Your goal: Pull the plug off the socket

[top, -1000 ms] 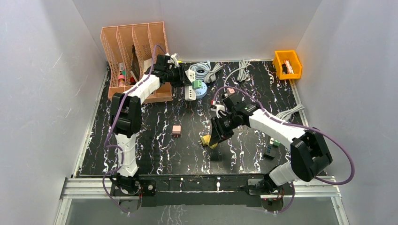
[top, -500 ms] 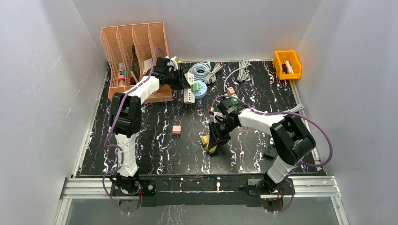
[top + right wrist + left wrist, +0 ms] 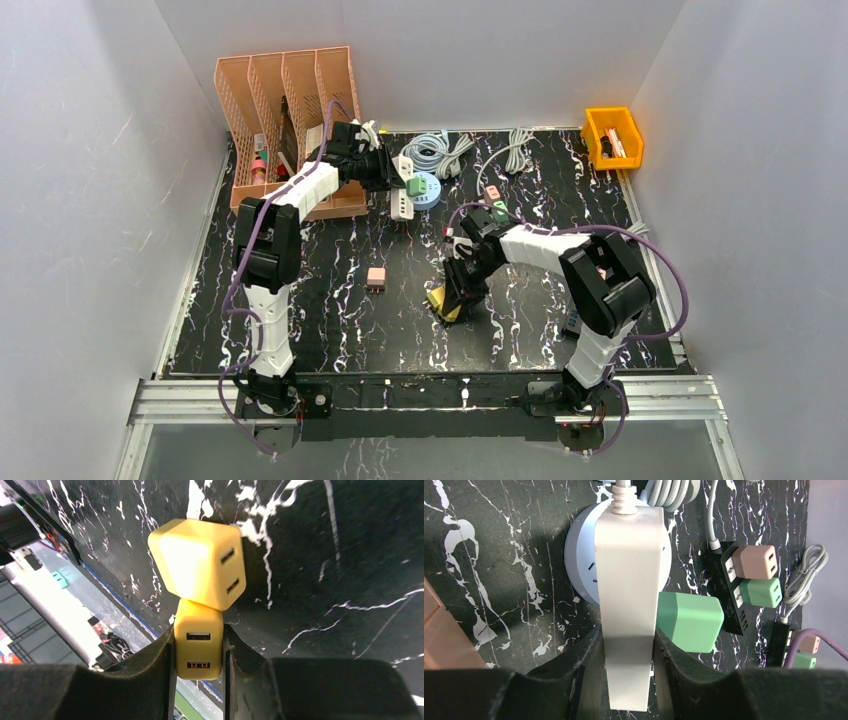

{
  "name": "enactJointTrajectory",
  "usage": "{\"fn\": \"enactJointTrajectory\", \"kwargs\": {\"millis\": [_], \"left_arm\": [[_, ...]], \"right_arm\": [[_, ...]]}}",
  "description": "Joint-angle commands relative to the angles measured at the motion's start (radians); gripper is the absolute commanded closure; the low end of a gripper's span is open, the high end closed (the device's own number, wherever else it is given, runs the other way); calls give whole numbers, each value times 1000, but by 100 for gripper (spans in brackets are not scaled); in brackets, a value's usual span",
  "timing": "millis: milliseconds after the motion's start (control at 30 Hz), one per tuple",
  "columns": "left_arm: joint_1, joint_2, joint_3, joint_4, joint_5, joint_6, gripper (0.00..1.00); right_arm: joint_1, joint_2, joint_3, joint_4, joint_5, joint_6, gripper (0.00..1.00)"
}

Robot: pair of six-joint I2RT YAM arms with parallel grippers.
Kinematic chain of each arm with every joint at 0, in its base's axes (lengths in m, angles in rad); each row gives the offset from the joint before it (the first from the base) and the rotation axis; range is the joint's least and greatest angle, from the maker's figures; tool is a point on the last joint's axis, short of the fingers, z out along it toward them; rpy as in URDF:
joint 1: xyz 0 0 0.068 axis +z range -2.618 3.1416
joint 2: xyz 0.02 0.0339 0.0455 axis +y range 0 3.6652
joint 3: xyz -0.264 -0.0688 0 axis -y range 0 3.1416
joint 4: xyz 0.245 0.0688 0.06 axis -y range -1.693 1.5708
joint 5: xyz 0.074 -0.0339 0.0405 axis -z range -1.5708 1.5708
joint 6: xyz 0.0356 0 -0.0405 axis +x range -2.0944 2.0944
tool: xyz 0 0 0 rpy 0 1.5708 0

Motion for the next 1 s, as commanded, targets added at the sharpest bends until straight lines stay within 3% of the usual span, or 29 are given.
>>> {"fn": "enactJointTrajectory", "kwargs": {"millis": [0,367,700,967], "left_arm": [[25,-56,37,9,31,-6,100],[32,-53,47,0,37,-6,100],[37,-60,39,3,41,-5,100],[39,-71,20,14,49,-5,100]], "right_arm": [[-41,40,66,-9,5,-60,100],[-73,162,203,-30,-30,-120,100],[-74,204,306,-169,-38,-203,100],[-73,244,401,-255,-24,-263,56]]}}
